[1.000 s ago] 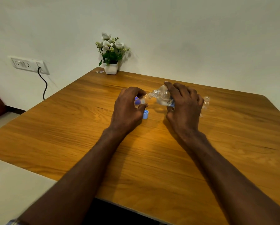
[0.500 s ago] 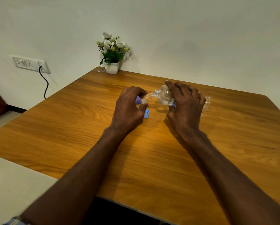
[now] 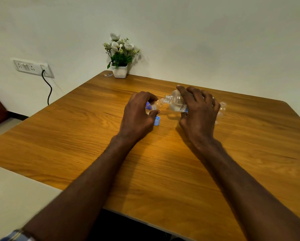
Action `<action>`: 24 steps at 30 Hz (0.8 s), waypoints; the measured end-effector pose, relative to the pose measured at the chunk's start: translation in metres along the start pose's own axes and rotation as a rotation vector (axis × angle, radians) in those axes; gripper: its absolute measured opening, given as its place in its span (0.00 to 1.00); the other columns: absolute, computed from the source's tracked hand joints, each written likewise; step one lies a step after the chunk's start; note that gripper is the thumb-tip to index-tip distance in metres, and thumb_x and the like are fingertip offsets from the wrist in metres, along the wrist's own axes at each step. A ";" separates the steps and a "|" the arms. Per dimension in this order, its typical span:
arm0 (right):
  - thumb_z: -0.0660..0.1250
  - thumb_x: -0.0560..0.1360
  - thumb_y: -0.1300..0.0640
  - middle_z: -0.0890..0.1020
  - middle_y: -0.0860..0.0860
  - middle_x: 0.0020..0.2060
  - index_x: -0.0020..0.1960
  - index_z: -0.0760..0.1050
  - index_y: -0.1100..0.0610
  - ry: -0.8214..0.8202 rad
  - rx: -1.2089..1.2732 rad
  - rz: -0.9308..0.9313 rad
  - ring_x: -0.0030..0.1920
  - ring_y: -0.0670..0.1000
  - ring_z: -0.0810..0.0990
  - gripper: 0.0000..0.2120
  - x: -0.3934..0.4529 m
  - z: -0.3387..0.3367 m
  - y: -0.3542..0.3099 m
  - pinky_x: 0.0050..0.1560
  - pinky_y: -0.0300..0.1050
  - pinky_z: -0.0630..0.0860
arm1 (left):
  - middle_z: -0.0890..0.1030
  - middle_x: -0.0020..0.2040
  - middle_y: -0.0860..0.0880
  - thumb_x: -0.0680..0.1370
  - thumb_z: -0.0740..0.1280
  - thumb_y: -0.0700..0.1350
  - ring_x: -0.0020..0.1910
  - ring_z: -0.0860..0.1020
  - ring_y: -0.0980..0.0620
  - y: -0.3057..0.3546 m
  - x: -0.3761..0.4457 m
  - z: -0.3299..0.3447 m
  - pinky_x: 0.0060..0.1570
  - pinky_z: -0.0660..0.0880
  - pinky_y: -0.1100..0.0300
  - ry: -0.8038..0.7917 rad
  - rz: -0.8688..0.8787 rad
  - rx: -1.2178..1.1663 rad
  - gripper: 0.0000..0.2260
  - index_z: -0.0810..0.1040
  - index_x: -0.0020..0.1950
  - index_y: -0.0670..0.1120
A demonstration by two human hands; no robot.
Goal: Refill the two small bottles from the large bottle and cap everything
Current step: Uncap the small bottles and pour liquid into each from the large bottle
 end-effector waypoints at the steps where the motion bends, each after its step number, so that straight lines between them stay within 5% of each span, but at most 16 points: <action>1: 0.79 0.67 0.63 0.74 0.51 0.73 0.79 0.67 0.47 0.000 0.001 0.000 0.73 0.59 0.68 0.44 0.000 0.000 0.000 0.71 0.62 0.63 | 0.82 0.53 0.51 0.73 0.79 0.41 0.51 0.74 0.54 0.000 0.000 0.000 0.47 0.67 0.68 0.002 0.000 -0.001 0.14 0.82 0.57 0.46; 24: 0.78 0.67 0.63 0.74 0.50 0.73 0.79 0.67 0.46 -0.014 0.005 -0.003 0.73 0.59 0.68 0.44 0.000 0.000 -0.001 0.71 0.61 0.64 | 0.82 0.52 0.52 0.73 0.79 0.42 0.51 0.74 0.56 -0.002 0.001 0.000 0.48 0.67 0.70 0.000 -0.006 -0.008 0.14 0.82 0.57 0.46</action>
Point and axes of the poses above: each hand's wrist, its own x-axis towards the middle knuckle, its own z-axis out of the palm, y = z × x, the point moved 10 cm from there along x, towards the middle knuckle
